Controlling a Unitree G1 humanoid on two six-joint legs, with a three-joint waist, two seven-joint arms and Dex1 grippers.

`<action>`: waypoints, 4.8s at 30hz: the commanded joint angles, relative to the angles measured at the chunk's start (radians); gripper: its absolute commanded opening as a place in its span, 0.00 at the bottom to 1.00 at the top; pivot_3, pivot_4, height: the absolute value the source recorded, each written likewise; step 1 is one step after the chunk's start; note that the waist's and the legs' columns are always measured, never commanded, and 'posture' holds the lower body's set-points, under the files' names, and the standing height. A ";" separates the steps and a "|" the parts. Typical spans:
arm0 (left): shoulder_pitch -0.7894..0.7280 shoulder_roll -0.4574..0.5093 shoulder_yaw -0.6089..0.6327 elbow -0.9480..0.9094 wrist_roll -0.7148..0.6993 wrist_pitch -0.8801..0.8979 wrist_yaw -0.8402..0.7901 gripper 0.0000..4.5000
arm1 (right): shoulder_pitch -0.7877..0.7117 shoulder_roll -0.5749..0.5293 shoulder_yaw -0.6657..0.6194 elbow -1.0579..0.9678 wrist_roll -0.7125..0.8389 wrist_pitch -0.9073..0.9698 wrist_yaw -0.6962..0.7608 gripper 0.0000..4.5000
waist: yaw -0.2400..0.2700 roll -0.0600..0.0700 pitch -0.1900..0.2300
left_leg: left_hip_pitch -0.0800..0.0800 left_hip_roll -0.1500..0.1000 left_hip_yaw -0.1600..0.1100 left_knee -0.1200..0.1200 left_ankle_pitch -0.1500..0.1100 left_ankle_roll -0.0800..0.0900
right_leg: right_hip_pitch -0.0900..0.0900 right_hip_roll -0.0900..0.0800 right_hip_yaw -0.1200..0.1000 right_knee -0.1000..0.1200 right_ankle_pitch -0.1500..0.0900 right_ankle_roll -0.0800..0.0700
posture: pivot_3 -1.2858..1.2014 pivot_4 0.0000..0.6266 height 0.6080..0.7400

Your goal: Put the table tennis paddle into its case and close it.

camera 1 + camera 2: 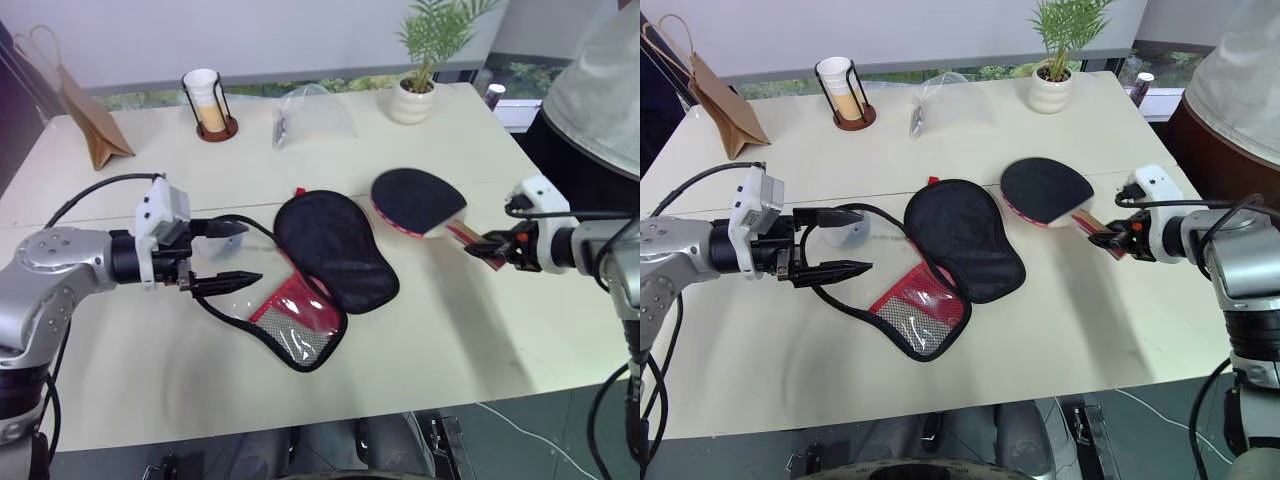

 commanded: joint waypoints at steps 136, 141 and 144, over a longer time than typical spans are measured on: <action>-0.119 -0.031 0.025 0.010 0.036 -0.009 -0.168 1.00 | -0.328 0.214 0.430 0.749 0.048 -0.403 0.388 0.99 | -0.004 -0.001 0.003 | -0.009 -0.002 -0.002 0.015 -0.004 0.007 | 0.000 0.000 -0.003 0.000 0.006 0.009 | 0.52 0.24 1.00; -0.115 -0.029 0.021 -0.017 0.019 -0.004 -0.124 1.00 | -0.347 0.260 0.437 0.821 0.008 -0.419 0.424 0.99 | -0.007 -0.001 0.003 | -0.006 -0.002 -0.002 0.015 -0.004 0.006 | 0.002 0.000 -0.003 0.000 0.005 0.009 | 0.52 0.24 1.00; -0.112 -0.029 0.013 -0.027 0.019 -0.008 -0.107 1.00 | -0.347 0.283 0.445 0.835 -0.006 -0.418 0.448 0.88 | -0.010 -0.001 0.002 | -0.005 -0.002 -0.002 0.015 -0.004 0.006 | 0.002 0.001 -0.003 0.000 0.005 0.009 | 0.52 0.24 1.00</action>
